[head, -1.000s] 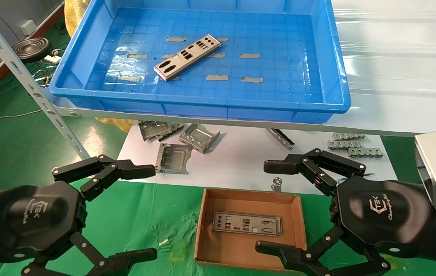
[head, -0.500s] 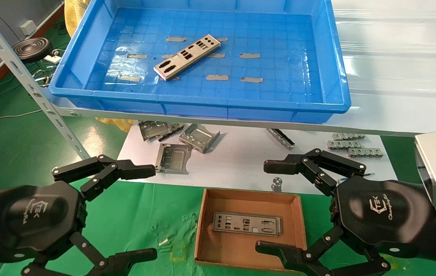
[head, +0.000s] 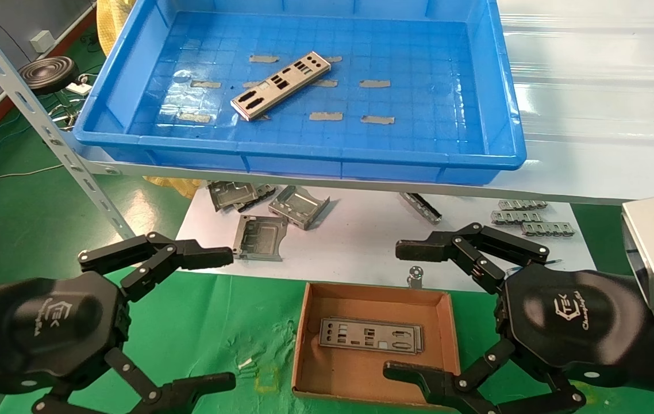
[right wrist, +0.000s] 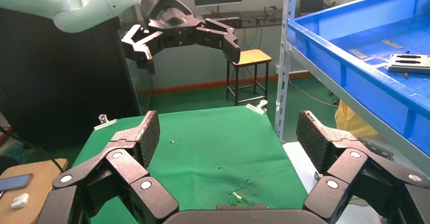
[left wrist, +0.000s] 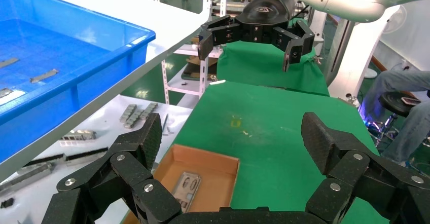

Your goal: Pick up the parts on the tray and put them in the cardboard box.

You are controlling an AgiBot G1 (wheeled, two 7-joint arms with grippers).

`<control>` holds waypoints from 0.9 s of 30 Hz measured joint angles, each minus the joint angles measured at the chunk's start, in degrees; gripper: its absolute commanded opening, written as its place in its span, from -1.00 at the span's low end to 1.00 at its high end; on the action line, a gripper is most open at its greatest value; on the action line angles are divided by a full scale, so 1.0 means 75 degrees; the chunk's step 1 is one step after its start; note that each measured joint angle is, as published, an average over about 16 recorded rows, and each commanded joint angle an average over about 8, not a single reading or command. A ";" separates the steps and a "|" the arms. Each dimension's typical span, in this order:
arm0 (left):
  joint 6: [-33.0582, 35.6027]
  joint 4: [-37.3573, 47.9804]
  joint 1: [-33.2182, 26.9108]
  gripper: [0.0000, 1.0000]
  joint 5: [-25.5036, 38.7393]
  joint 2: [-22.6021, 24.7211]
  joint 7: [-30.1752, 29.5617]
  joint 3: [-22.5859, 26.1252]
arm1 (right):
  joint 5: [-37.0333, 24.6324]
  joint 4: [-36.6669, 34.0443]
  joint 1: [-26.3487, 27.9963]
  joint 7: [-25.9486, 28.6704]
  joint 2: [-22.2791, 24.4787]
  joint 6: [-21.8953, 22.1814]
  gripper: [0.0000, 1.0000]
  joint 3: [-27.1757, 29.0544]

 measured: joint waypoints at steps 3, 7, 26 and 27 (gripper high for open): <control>0.0000 0.0000 0.0000 1.00 0.0000 0.0000 0.0000 0.0000 | 0.0000 0.0000 0.0000 0.0000 0.0000 0.0000 1.00 0.0000; 0.0000 0.0000 0.0000 1.00 0.0000 0.0000 0.0000 0.0000 | 0.0000 0.0000 0.0000 0.0000 0.0000 0.0000 1.00 0.0000; 0.0000 0.0000 0.0000 1.00 0.0000 0.0000 0.0000 0.0000 | 0.0000 0.0000 0.0000 0.0000 0.0000 0.0000 1.00 0.0000; 0.0000 0.0000 0.0000 1.00 0.0000 0.0000 0.0000 0.0000 | 0.0000 0.0000 0.0000 0.0000 0.0000 0.0000 1.00 0.0000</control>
